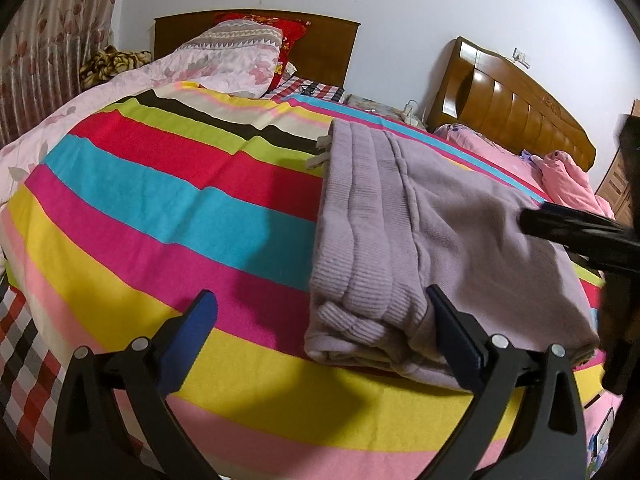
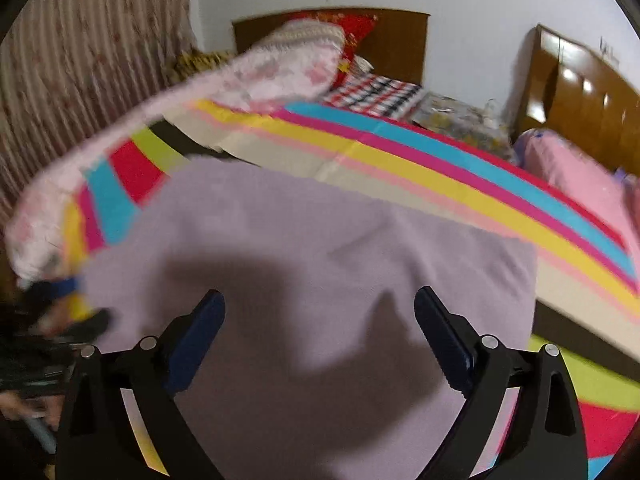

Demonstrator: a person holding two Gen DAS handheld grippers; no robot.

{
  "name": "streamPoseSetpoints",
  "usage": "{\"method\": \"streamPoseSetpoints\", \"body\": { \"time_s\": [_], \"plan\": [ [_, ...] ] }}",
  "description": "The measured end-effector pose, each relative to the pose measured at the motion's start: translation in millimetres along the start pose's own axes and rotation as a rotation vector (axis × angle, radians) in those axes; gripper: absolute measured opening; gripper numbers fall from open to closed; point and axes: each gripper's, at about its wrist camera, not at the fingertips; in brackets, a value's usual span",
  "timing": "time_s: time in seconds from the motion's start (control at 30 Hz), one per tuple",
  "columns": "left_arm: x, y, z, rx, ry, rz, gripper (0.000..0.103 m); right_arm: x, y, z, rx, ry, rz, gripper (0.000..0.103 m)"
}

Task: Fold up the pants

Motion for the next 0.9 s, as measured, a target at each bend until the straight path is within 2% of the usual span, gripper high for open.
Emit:
{"method": "streamPoseSetpoints", "body": {
  "time_s": [0.1, 0.2, 0.3, 0.37, 0.47, 0.53, 0.6, 0.67, 0.7, 0.77, 0.83, 0.9],
  "plan": [
    [-0.9, 0.7, 0.0, 0.002, 0.004, 0.000, 0.102, 27.2, 22.0, -8.5, 0.043, 0.004, 0.027, 0.091],
    [-0.9, 1.7, 0.2, 0.003, 0.005, 0.003, 0.102, 32.7, 43.7, -11.5, 0.052, 0.011, 0.011, 0.091],
    [-1.7, 3.1, -0.4, 0.009, 0.005, 0.010, 0.102, 6.0, 71.6, -7.7, 0.088, 0.124, -0.057, 0.092],
    [-1.9, 4.0, 1.3, 0.004, -0.005, 0.015, 0.102, 6.6, 74.3, -5.5, 0.061, 0.111, -0.021, 0.093],
    [-0.8, 4.9, 1.3, -0.003, -0.017, 0.019, 0.102, 16.1, 68.4, -8.0, 0.062, 0.115, -0.016, 0.093],
    [-0.8, 4.8, 1.7, 0.002, -0.020, 0.019, 0.102, 31.1, 68.8, -6.0, 0.049, 0.113, 0.044, 0.093],
    [-0.6, 5.1, 3.0, 0.005, -0.024, 0.020, 0.102, 41.5, 76.4, -0.1, 0.038, 0.145, 0.097, 0.093],
    [-0.9, 5.3, 3.2, 0.009, -0.026, 0.022, 0.102, 40.8, 93.7, 12.5, 0.004, 0.171, 0.083, 0.094],
    [-0.8, 5.8, 3.8, 0.011, -0.027, 0.024, 0.102, 37.4, 101.0, 17.6, -0.006, 0.165, 0.068, 0.095],
    [0.2, 7.6, 5.0, 0.010, -0.028, 0.027, 0.102, 37.4, 111.5, 20.4, -0.018, 0.127, 0.111, 0.096],
    [0.4, 7.1, 5.4, 0.011, -0.032, 0.032, 0.102, 41.9, 107.6, 17.3, -0.023, 0.138, 0.112, 0.096],
    [0.7, 5.0, 6.8, 0.001, -0.042, 0.034, 0.102, 58.6, 104.3, 14.8, -0.060, 0.111, 0.193, 0.096]
  ]
}}
Point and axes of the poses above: each gripper's, at about its wrist camera, not at the fingertips, and x roughly against the way its jaws point, z to its right, y to its underside, and after that the axes turned 7 degrees about -x, right-handed
